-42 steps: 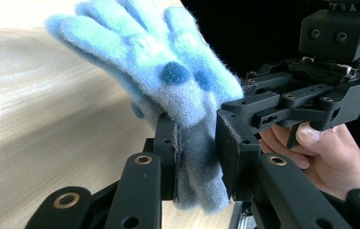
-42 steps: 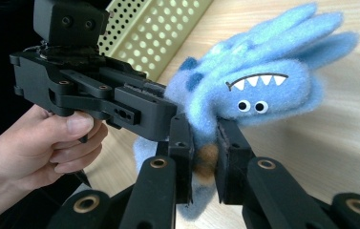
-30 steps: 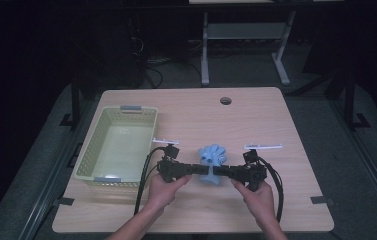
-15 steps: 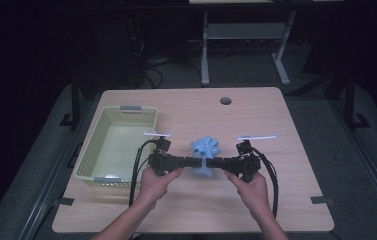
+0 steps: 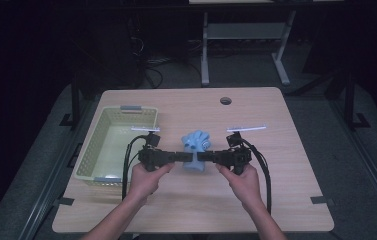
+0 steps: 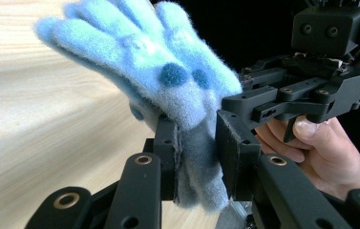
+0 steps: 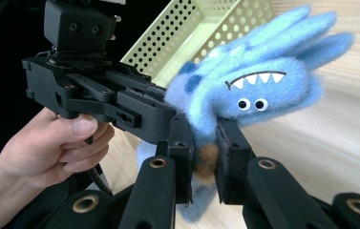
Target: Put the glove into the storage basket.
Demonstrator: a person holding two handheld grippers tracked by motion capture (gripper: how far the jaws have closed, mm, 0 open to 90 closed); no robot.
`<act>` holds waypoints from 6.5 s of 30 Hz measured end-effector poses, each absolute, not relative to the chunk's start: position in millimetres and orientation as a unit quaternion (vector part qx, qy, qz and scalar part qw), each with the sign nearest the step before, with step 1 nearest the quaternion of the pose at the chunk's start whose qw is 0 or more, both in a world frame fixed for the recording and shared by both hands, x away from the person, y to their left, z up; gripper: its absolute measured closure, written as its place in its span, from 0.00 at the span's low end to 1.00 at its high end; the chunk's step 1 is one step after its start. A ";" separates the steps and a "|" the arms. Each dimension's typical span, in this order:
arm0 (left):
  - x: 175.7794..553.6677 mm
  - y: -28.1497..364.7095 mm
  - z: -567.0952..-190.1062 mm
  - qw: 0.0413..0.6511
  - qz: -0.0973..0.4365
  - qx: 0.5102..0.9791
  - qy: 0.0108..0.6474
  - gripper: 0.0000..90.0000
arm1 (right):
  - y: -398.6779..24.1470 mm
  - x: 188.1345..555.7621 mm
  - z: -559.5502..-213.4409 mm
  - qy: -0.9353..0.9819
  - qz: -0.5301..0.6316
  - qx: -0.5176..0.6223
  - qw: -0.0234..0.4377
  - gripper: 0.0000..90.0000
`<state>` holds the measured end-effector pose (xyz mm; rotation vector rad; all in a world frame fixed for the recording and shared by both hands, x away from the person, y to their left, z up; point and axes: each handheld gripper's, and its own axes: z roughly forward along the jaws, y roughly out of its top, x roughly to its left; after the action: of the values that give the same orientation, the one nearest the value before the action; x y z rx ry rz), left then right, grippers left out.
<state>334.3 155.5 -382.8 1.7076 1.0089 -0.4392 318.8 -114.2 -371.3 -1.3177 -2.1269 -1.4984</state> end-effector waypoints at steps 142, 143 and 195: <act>371.2 357.5 -394.3 0.423 -0.138 0.702 0.556 0.80 | 111.3 414.0 -407.9 -0.779 -0.448 -0.388 0.206 0.87; 371.3 356.8 -394.6 0.420 -0.136 0.703 0.558 0.80 | 112.4 414.0 -409.4 -0.780 -0.445 -0.390 0.206 0.87; 384.9 347.6 -390.5 0.253 -0.036 0.761 0.596 0.73 | 90.4 408.9 -378.2 -0.809 -0.419 -0.393 0.128 0.78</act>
<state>384.9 347.6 -390.5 2.0688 1.6202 -0.0968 408.9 90.4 -378.2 -1.1426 -2.3520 -1.2173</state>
